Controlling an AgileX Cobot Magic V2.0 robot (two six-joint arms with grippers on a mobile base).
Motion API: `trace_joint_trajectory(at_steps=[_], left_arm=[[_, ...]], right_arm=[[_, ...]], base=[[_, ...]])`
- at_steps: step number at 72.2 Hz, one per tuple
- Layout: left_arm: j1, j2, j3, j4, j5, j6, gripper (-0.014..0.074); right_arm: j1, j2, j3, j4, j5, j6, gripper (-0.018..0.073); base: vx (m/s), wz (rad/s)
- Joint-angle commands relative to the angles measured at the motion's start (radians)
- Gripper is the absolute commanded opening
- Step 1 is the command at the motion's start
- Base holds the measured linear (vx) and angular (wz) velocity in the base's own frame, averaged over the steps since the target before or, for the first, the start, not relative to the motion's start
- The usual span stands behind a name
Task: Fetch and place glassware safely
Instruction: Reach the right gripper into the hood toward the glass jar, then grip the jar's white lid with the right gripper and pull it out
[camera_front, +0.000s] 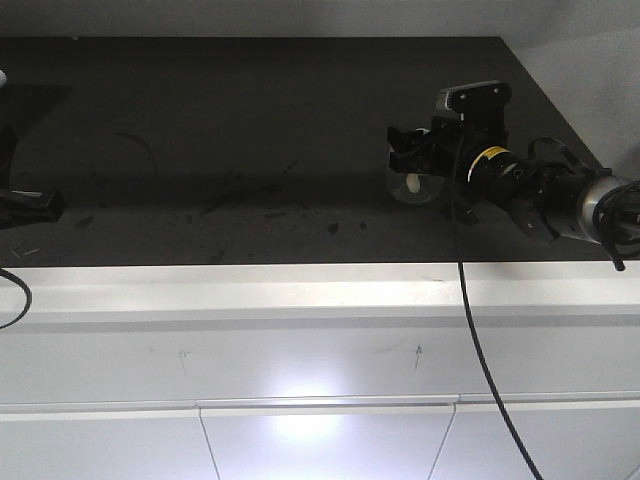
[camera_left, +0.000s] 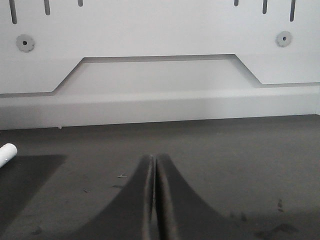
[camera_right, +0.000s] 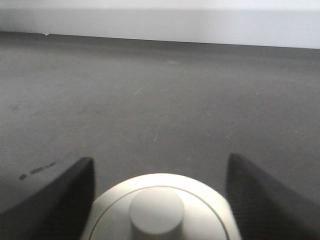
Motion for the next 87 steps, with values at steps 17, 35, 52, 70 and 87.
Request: trace_joint_trajectory(at_steps=[17, 35, 52, 70, 87], left_arm=[[0.0, -0.022, -0.03, -0.006, -0.071, -0.007, 0.0002], [0.0, -0.022, -0.03, -0.006, -0.071, -0.007, 0.0002], [0.0, -0.022, -0.03, -0.006, -0.071, -0.007, 0.0002], [0.0, -0.022, -0.03, -0.006, -0.071, -0.007, 0.0002], [0.0, -0.022, -0.03, -0.006, -0.071, -0.007, 0.0002]], right_arm=[[-0.002, -0.056, -0.031, 0.016, -0.055, -0.007, -0.0015], [-0.002, -0.094, -0.029, -0.004, -0.056, -0.007, -0.0008], [0.009, -0.224, 0.022, -0.13, -0.018, 0.073, -0.0003], [0.009, -0.463, 0.276, -0.154, -0.07, 0.119, -0.0003], [0.058, -0.643, 0.438, -0.201, -0.119, 0.149, -0.0003]], base=[[0.0, 0.0], [0.0, 0.0], [0.0, 0.0], [0.0, 0.0], [0.0, 0.0]])
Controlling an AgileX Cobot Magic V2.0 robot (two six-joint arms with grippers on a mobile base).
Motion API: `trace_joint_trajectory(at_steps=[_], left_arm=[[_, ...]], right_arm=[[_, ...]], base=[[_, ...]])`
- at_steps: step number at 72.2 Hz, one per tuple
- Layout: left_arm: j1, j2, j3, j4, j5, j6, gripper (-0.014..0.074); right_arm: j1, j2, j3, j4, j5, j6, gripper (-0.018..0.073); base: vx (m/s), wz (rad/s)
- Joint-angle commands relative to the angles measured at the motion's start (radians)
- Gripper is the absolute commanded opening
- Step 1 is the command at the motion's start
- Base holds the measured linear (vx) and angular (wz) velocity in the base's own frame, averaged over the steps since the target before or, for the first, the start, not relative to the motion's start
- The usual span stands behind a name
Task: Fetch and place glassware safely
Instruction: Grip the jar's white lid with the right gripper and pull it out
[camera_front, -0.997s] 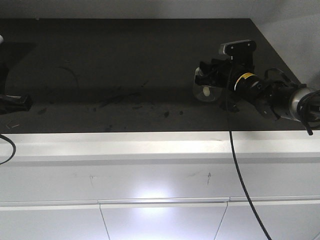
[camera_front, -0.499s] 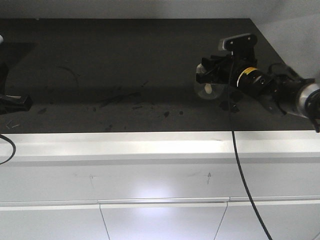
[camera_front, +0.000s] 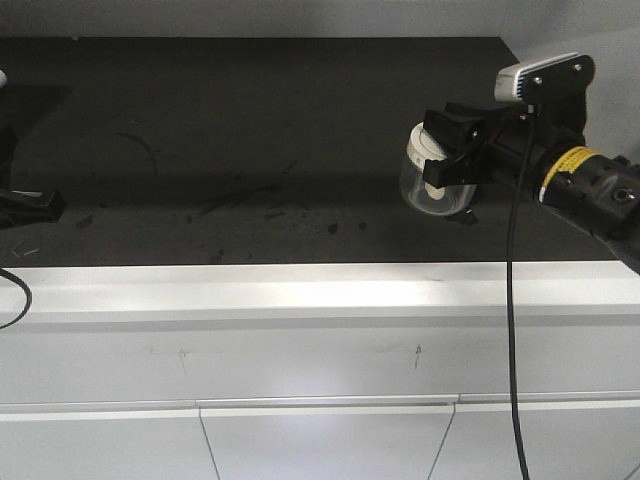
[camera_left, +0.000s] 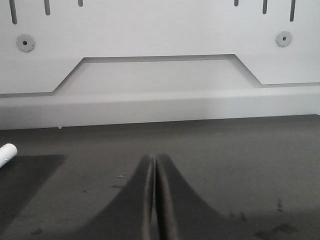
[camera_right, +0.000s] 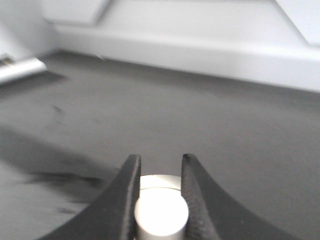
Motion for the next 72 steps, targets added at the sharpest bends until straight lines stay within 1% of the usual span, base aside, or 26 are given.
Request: trace_joint_trajectory(at_steps=[1, 6, 21, 29, 41, 56, 63, 72], left_arm=[[0.0, -0.022, -0.03, -0.006, -0.071, -0.007, 0.0002], [0.0, -0.022, -0.03, -0.006, -0.071, -0.007, 0.0002], [0.0, -0.022, -0.03, -0.006, -0.071, -0.007, 0.0002], [0.0, -0.022, -0.03, -0.006, -0.071, -0.007, 0.0002], [0.0, -0.022, -0.03, -0.006, -0.071, -0.007, 0.0002], [0.0, -0.022, -0.03, -0.006, -0.071, -0.007, 0.0002], [0.0, -0.022, -0.03, -0.006, -0.071, -0.007, 0.0002], [0.0, -0.022, -0.03, -0.006, -0.071, -0.007, 0.0002]], right_arm=[[0.04, -0.088, 0.0, -0.011, -0.082, 0.009, -0.0003], [0.098, -0.104, 0.0, -0.051, -0.064, 0.01, -0.0003], [0.277, -0.107, 0.0, -0.053, -0.011, 0.01, -0.0003], [0.341, -0.107, 0.0, -0.053, -0.009, 0.011, -0.0003], [0.426, -0.107, 0.0, -0.055, -0.006, 0.041, -0.0003], [0.491, -0.109, 0.007, -0.051, 0.033, 0.046, -0.0003], [0.492, -0.129, 0.051, -0.043, 0.001, 0.055, -0.0003], [0.492, -0.177, 0.135, -0.039, -0.001, 0.055, -0.0003]], base=[[0.0, 0.0], [0.0, 0.0], [0.0, 0.0], [0.0, 0.0], [0.0, 0.0], [0.0, 0.0], [0.0, 0.0], [0.0, 0.0]])
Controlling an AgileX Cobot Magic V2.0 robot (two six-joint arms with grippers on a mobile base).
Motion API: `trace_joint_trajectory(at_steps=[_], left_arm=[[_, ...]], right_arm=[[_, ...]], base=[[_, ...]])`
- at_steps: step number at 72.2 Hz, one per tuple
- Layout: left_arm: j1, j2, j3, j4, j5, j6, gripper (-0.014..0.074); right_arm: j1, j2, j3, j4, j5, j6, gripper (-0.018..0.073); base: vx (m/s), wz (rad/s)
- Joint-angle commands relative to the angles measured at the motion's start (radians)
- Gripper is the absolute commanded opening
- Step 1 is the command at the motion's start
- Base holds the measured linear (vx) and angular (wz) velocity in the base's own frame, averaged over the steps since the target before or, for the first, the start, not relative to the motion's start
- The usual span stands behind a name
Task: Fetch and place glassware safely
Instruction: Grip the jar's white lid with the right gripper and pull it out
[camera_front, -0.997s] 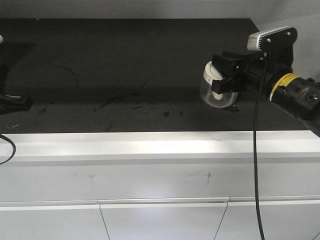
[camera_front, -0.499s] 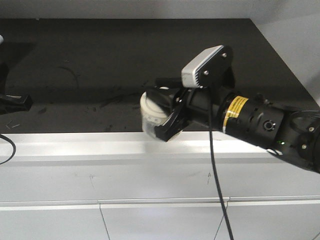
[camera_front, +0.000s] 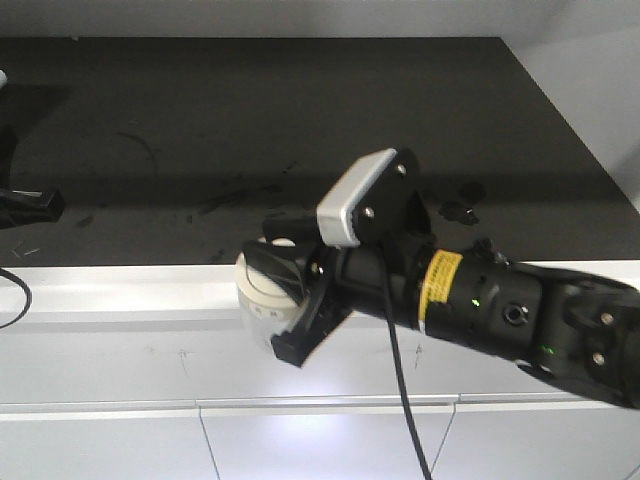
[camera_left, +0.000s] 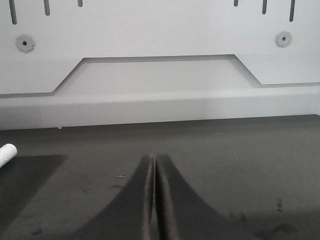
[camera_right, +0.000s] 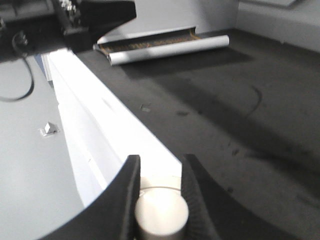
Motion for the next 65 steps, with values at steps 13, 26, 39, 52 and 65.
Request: trace_joint_trajectory(at_steps=[13, 26, 39, 52, 65], left_arm=[[0.0, -0.022, -0.03, -0.006, -0.071, -0.007, 0.0002], [0.0, -0.022, -0.03, -0.006, -0.071, -0.007, 0.0002], [0.0, -0.022, -0.03, -0.006, -0.071, -0.007, 0.0002], [0.0, -0.022, -0.03, -0.006, -0.071, -0.007, 0.0002], [0.0, -0.022, -0.03, -0.006, -0.071, -0.007, 0.0002]], right_arm=[[0.0, -0.137, 0.109, 0.036, -0.091, -0.027, -0.0003], [0.0, -0.154, 0.132, 0.024, -0.103, -0.023, -0.0003], [-0.001, -0.154, 0.132, 0.023, -0.112, -0.023, -0.0003], [-0.001, -0.153, 0.132, 0.023, -0.109, -0.023, -0.0003], [-0.001, -0.153, 0.132, 0.023, -0.109, -0.023, -0.0003]], base=[[0.0, 0.0], [0.0, 0.0], [0.0, 0.0], [0.0, 0.0], [0.0, 0.0]])
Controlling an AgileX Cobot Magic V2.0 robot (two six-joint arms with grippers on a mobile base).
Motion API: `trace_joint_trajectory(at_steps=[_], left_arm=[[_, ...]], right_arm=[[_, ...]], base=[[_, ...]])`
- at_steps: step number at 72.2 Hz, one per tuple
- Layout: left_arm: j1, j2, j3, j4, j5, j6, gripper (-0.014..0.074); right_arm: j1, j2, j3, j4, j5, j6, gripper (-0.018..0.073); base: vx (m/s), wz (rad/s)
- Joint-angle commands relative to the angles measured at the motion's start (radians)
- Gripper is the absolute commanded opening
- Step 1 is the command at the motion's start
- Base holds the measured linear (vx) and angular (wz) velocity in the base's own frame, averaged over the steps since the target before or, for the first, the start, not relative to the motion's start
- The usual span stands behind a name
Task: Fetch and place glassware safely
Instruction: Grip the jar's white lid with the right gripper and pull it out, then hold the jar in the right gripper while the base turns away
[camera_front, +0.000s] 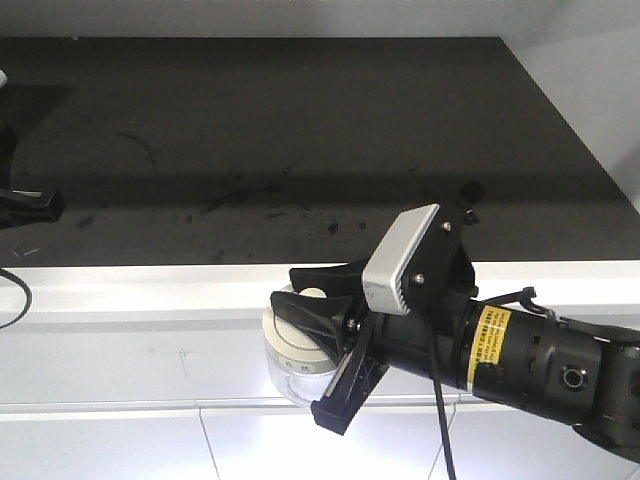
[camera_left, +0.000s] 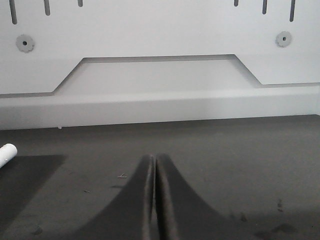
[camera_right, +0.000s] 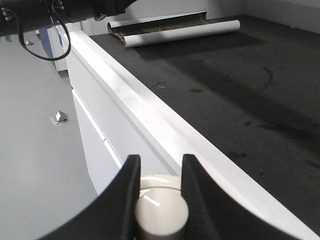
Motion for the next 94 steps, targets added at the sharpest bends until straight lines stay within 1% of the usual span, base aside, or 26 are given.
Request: trace_joint_trajectory(at_steps=[1, 55, 94], left_arm=[[0.0, -0.022, -0.03, -0.006, -0.071, -0.007, 0.0002], [0.0, -0.022, -0.03, -0.006, -0.071, -0.007, 0.0002], [0.0, -0.022, -0.03, -0.006, -0.071, -0.007, 0.0002]], right_arm=[[-0.001, -0.033, -0.029, 0.026, -0.079, -0.009, -0.0003], [-0.002, -0.033, -0.029, 0.026, -0.079, -0.009, -0.0003], [-0.002, -0.033, -0.029, 0.026, -0.079, -0.009, -0.0003]], base=[[0.0, 0.0], [-0.01, 0.03], [-0.09, 0.34]])
